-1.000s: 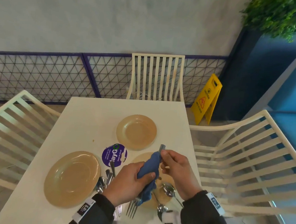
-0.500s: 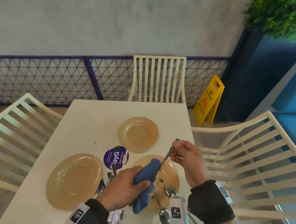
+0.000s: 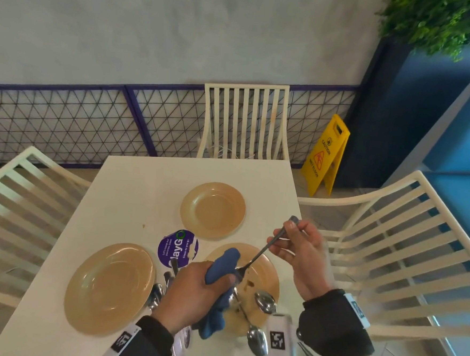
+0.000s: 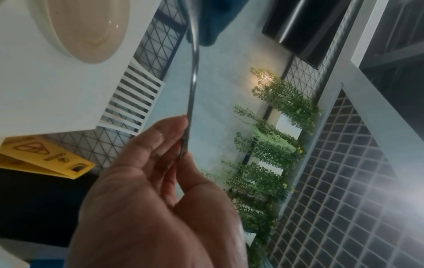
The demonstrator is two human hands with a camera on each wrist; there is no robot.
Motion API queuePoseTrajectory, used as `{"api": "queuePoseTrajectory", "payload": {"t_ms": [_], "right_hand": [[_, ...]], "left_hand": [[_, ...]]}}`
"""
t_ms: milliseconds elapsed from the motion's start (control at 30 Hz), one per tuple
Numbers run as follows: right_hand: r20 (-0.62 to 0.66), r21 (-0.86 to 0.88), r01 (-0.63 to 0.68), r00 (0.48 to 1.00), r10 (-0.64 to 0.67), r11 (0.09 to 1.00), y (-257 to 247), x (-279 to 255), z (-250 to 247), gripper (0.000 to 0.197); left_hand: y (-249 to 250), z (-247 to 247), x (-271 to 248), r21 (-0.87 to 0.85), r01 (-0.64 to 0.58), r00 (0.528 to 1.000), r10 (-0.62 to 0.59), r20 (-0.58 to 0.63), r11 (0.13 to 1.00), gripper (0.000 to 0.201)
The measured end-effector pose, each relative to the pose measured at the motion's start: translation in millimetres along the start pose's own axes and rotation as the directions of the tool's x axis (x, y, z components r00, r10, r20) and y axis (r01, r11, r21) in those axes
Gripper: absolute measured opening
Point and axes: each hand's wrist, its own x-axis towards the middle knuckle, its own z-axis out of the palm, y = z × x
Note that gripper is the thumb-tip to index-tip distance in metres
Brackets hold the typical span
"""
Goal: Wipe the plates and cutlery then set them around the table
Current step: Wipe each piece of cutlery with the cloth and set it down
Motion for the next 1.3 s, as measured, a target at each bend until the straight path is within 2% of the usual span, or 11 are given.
{"api": "queuePoseTrajectory", "payload": {"t_ms": [67,200,367,533,600,700,867,933,1033,1167,1300], "right_hand": [[-0.013,0.001,-0.022,1.000,0.022,1.000,5,-1,0,0.012],[-0.047,-0.019,0.014,0.999,-0.015,1.000,5,3,-5,0.014],[-0.006,-0.036,-0.022,1.000,0.022,0.999,11,-5,0,0.015],[-0.069,-0.010,-0.001,0.998,0.000,1.000,11,2,-9,0.012],[-0.096,-0.007,0.016,0.995,-0.017,1.000,15,5,-11,0.011],[-0.101,-0.079,-0.006,0.995,-0.002,0.997,32,2,-10,0.014],[0.005,-0.215,-0.236,0.970,0.243,0.948,102,-11,15,0.017],[0.037,-0.320,-0.314,0.939,0.343,0.894,130,-12,28,0.014],[0.067,-0.525,-0.326,0.905,0.421,0.786,159,-12,45,0.012],[0.099,-0.673,-0.257,0.898,0.429,0.693,194,-11,65,0.003],[0.122,-0.744,-0.223,0.882,0.456,0.630,222,-4,80,0.006]], "left_hand": [[2,2,0,-0.097,0.050,0.999,-0.049,0.017,0.994,0.033],[-3,8,1,0.012,0.017,0.991,-0.018,0.129,1.000,0.022],[-7,7,5,0.015,0.071,0.997,-0.071,0.038,0.997,0.036],[-12,-1,1,0.045,0.052,0.991,-0.057,0.119,0.998,0.024],[-16,-12,0,0.107,0.043,0.996,-0.051,0.071,0.993,0.013],[-21,-37,-3,0.145,0.094,0.990,-0.077,-0.119,0.985,0.008],[-29,-70,-5,-0.008,0.085,0.937,-0.083,-0.341,0.996,0.006],[-36,-78,-8,-0.060,0.073,0.926,-0.090,-0.367,0.996,0.007],[-44,-84,-16,-0.129,0.072,0.918,-0.116,-0.379,0.989,0.004],[-54,-86,-28,-0.178,0.099,0.912,-0.161,-0.377,0.979,0.004],[-73,-90,-35,-0.227,0.140,0.903,-0.218,-0.370,0.964,0.006]]}}
